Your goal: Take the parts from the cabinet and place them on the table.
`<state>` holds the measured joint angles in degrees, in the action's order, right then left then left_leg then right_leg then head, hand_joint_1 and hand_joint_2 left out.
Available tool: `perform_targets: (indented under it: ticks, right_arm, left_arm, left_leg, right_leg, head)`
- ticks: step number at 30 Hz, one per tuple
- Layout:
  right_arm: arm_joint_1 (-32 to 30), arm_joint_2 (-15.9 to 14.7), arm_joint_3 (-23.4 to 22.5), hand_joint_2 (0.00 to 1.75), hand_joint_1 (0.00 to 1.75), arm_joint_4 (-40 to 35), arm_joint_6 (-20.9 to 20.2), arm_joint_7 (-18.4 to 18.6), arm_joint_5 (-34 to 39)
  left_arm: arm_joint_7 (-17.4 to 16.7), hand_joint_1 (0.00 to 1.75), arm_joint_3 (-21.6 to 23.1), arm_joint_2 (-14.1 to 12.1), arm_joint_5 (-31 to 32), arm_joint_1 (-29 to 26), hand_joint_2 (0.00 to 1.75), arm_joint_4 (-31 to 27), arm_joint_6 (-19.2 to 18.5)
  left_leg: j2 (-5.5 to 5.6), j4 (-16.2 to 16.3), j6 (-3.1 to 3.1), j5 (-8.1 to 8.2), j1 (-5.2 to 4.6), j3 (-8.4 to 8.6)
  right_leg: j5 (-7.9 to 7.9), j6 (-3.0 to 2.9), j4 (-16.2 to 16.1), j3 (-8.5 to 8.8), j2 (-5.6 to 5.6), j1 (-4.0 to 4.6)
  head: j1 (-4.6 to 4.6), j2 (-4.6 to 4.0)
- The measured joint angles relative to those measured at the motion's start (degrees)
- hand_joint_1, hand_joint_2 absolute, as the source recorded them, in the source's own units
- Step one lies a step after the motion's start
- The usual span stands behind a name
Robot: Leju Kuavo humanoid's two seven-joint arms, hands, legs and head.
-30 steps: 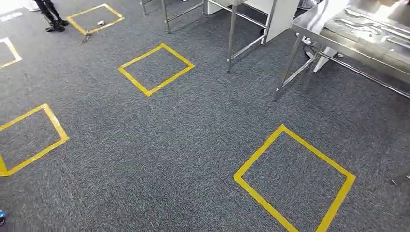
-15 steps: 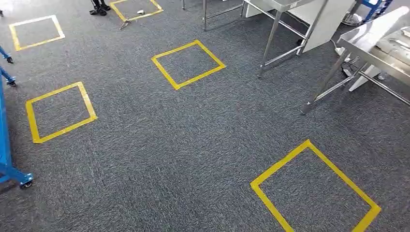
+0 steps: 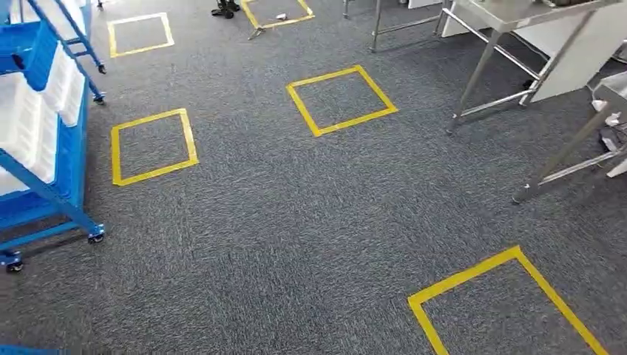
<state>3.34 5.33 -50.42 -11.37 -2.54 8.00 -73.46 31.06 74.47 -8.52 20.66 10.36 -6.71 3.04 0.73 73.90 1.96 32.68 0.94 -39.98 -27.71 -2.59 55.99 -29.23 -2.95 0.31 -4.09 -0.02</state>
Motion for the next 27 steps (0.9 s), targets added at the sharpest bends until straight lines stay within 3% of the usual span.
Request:
perform_targets:
  ticks: [2, 3, 4, 5, 8, 9, 10, 11, 12, 13, 14, 15, 16, 17, 18, 19, 20, 22, 23, 24, 25, 26, 27]
  right_arm:
    - [0.03, 0.04, -0.02, 0.00, 0.00, 0.00, 0.00, -0.09, 0.22]
    - [0.03, 0.15, -0.02, 0.00, 0.00, 0.00, 0.02, -0.09, 0.31]
    - [-0.02, 0.15, -0.04, 0.00, 0.00, 0.00, 0.02, -0.11, 0.44]
    - [-0.02, 0.17, -0.07, 0.00, 0.00, 0.00, 0.02, -0.11, 0.52]
    - [0.45, 0.33, -0.24, 0.00, 0.00, 0.00, -0.02, -0.11, 0.63]
    - [0.49, 0.35, -0.31, 0.00, 0.00, 0.00, -0.02, -0.11, 0.66]
    - [0.41, 0.35, -0.39, 0.00, 0.00, 0.00, -0.02, -0.07, 0.72]
    - [0.24, 0.35, -0.50, 0.00, 0.00, 0.00, -0.04, -0.07, 0.79]
    - [0.08, 0.35, -0.61, 0.00, 0.00, 0.00, -0.02, -0.07, 0.81]
    - [0.00, 0.37, -0.72, 0.00, 0.00, 0.00, 0.00, -0.07, 0.85]
    - [-0.06, 0.42, -0.87, 0.00, 0.00, 0.04, -0.02, -0.02, 0.90]
    - [-0.15, 0.44, -0.98, 0.00, 0.00, 0.04, -0.02, 0.02, 0.92]
    - [-0.19, 0.44, -1.03, 0.00, 0.00, 0.04, 0.00, 0.04, 0.92]
    - [-0.20, 0.44, -1.05, 0.00, 0.00, 0.04, 0.02, 0.04, 0.96]
    - [-0.20, 0.44, -1.07, 0.00, 0.00, 0.04, 0.07, 0.04, 0.96]
    - [-0.39, 0.44, -1.14, 0.00, 0.00, 0.04, 0.15, 0.04, 1.01]
    - [-0.42, 0.46, -1.22, 0.00, 0.00, 0.07, 0.20, 0.04, 1.11]
    - [-0.29, 0.57, -1.33, 0.00, 0.00, 0.07, 0.24, 0.00, 1.31]
    - [-0.09, 0.57, -1.38, 0.00, 0.00, 0.07, 0.26, 0.00, 1.40]
    - [-0.12, 0.63, -1.42, 0.00, 0.00, 0.07, 0.33, -0.02, 1.51]
    - [-0.09, 0.72, -1.44, 0.00, 0.00, 0.07, 0.33, -0.07, 1.53]
    - [-0.16, 0.79, -1.49, 0.00, 0.00, 0.07, 0.33, -0.22, 1.57]
    - [-0.33, 0.83, -1.55, 0.00, 0.00, 0.07, 0.31, -0.33, 1.57]
  left_arm:
    - [0.00, 0.00, 0.02, -0.04, 0.00, -0.15, 0.00, 0.02, 0.04]
    - [0.00, 0.00, 0.02, -0.04, 0.00, -0.07, 0.00, 0.00, 0.07]
    - [0.00, 0.00, 0.02, -0.02, 0.00, 0.17, 0.00, 0.00, 0.17]
    - [0.02, 0.00, 0.02, -0.02, 0.00, 0.23, 0.00, 0.00, 0.35]
    - [0.02, 0.00, 0.04, -0.18, -0.04, -0.32, 0.00, 0.02, 0.72]
    - [0.04, 0.00, 0.07, -0.18, 0.00, -0.40, 0.00, 0.02, 0.74]
    - [0.11, 0.00, 0.09, -0.17, 0.37, -0.34, 0.00, 0.02, 0.81]
    - [0.11, 0.00, 0.11, -0.17, 0.66, -0.12, 0.00, 0.02, 0.83]
    - [0.17, 0.00, 0.13, -0.17, 0.68, 0.17, 0.00, 0.02, 0.90]
    - [0.17, 0.00, 0.15, -0.17, 0.68, 0.32, 0.00, 0.02, 0.92]
    - [0.17, 0.00, 0.24, -0.20, 0.68, 0.33, 0.00, 0.02, 0.92]
    - [0.17, 0.00, 0.35, -0.20, 0.68, 0.29, 0.00, 0.02, 0.92]
    - [0.17, 0.00, 0.48, -0.20, 0.74, 0.29, 0.00, 0.02, 0.92]
    - [0.17, 0.00, 0.55, -0.17, 0.92, 0.30, 0.00, 0.02, 0.92]
    - [0.17, 0.00, 0.61, -0.18, 1.12, 0.37, 0.00, 0.02, 0.90]
    - [0.17, 0.00, 0.74, -0.15, 1.09, 0.48, 0.00, 0.02, 0.92]
    - [0.18, 0.00, 0.98, -0.15, 1.11, 0.82, 0.00, 0.02, 0.90]
    - [0.17, 0.00, 1.31, -0.15, 1.09, 1.01, 0.00, 0.02, 0.87]
    - [0.15, 0.00, 1.40, -0.15, 1.09, 0.90, 0.00, 0.02, 0.83]
    - [0.15, 0.00, 1.44, -0.24, 1.09, 0.85, 0.00, 0.02, 0.79]
    - [0.11, 0.00, 1.44, -0.24, 1.09, 0.78, 0.00, 0.02, 0.76]
    - [0.09, 0.00, 1.46, -0.24, 1.36, 1.09, 0.00, 0.00, 0.72]
    - [-0.02, 0.00, 1.46, -0.24, 1.62, 1.49, 0.00, 0.00, 0.72]
  left_leg:
    - [-1.04, -8.11, 0.29, -4.01, 0.22, 4.73]
    - [-2.94, -13.27, 0.33, -5.83, 0.23, 7.80]
    - [-6.15, -16.42, -0.11, -5.42, -0.04, 9.30]
    - [-5.05, -16.54, -0.87, -5.91, -0.26, 9.34]
    - [-3.20, -16.48, -1.81, -5.92, -0.56, 8.88]
    - [-2.58, -16.98, -2.38, -6.38, -0.13, 9.33]
    - [-2.13, -17.01, -2.59, -6.51, -0.18, 9.21]
    - [-1.56, -17.00, -2.91, -6.70, -0.18, 9.02]
    - [-0.84, -16.99, -3.06, -6.80, -0.25, 8.81]
    - [-0.06, -16.94, -3.10, -6.83, -0.30, 8.67]
    - [0.77, -16.91, -3.09, -6.85, -0.33, 8.64]
    - [1.57, -16.89, -3.06, -6.86, -0.33, 8.71]
    - [2.44, -16.85, -3.02, -6.87, -0.33, 8.81]
    - [3.33, -16.78, -2.94, -6.87, -0.32, 8.92]
    - [4.16, -16.74, -2.73, -6.87, -0.29, 8.99]
    - [4.77, -16.72, -2.51, -6.89, -0.17, 8.79]
    - [5.47, -16.27, -2.01, -6.81, -0.53, 8.41]
    - [6.89, -16.57, -1.17, -7.23, -0.10, 7.93]
    - [7.62, -16.80, -0.66, -7.43, 0.01, 7.83]
    - [8.01, -16.74, -0.24, -7.41, -0.02, 7.58]
    - [4.66, -15.44, -0.43, -6.38, 0.04, 7.13]
    - [2.12, -12.28, -0.41, -4.17, -0.13, 5.60]
    - [0.93, -7.99, -0.28, -1.85, -0.01, 3.67]
  right_leg:
    - [-0.27, 0.34, 0.30, 0.05, -1.60, -0.12]
    - [-0.52, 0.60, 0.66, 0.16, -2.27, -0.13]
    - [-0.90, 1.00, 1.01, 0.12, -2.94, 0.13]
    - [-1.25, 1.33, 1.33, 0.22, -3.48, 0.37]
    - [-1.36, 2.08, 1.25, 0.64, -5.14, 0.15]
    - [-1.87, 2.69, 1.67, 0.54, -4.12, -0.20]
    - [-3.11, 3.08, 3.06, 0.01, -0.58, -0.45]
    - [-5.56, 3.19, 6.59, -1.63, 1.67, -0.60]
    - [-8.29, 3.29, 11.90, -4.14, 2.53, -0.71]
    - [-10.05, 3.36, 16.55, -6.40, 2.73, -0.72]
    - [-10.57, 3.40, 19.80, -8.05, 2.74, -0.75]
    - [-9.54, 3.42, 19.93, -8.28, 2.75, -0.82]
    - [-7.24, 3.36, 17.43, -7.27, 2.84, -0.91]
    - [-4.27, 3.23, 12.79, -5.30, 3.20, -1.03]
    - [-1.51, 3.04, 7.58, -3.07, 4.32, -1.16]
    - [-0.23, 2.83, 3.34, -1.55, 7.85, -1.35]
    - [-0.62, 2.67, 2.17, -1.21, 8.92, -1.47]
    - [-0.63, 2.48, 2.51, -1.39, 7.50, -1.04]
    - [-0.55, 2.07, 2.43, -1.28, 6.80, -0.85]
    - [-0.18, 1.53, 1.72, -1.13, 5.99, -1.35]
    - [0.05, 1.03, 1.39, -0.96, 4.95, -1.32]
    - [0.06, 0.55, 1.35, -1.05, 4.23, -1.15]
    - [0.02, 0.39, 1.36, -1.07, 3.27, -0.92]
  head:
    - [0.00, 0.00]
    - [0.00, 0.00]
    - [0.00, 0.00]
    - [0.04, 0.00]
    - [0.02, 0.00]
    - [0.00, 0.00]
    - [0.02, 0.00]
    - [0.02, 0.00]
    - [0.02, 0.00]
    - [0.02, 0.00]
    - [0.02, 0.00]
    - [0.02, 0.00]
    - [0.02, 0.00]
    - [0.02, 0.00]
    - [0.02, 0.00]
    - [0.02, 0.00]
    - [0.02, 0.00]
    - [0.02, 0.00]
    - [0.02, 0.00]
    - [0.02, 0.00]
    - [0.02, 0.00]
    - [0.00, 0.00]
    - [0.00, 0.00]
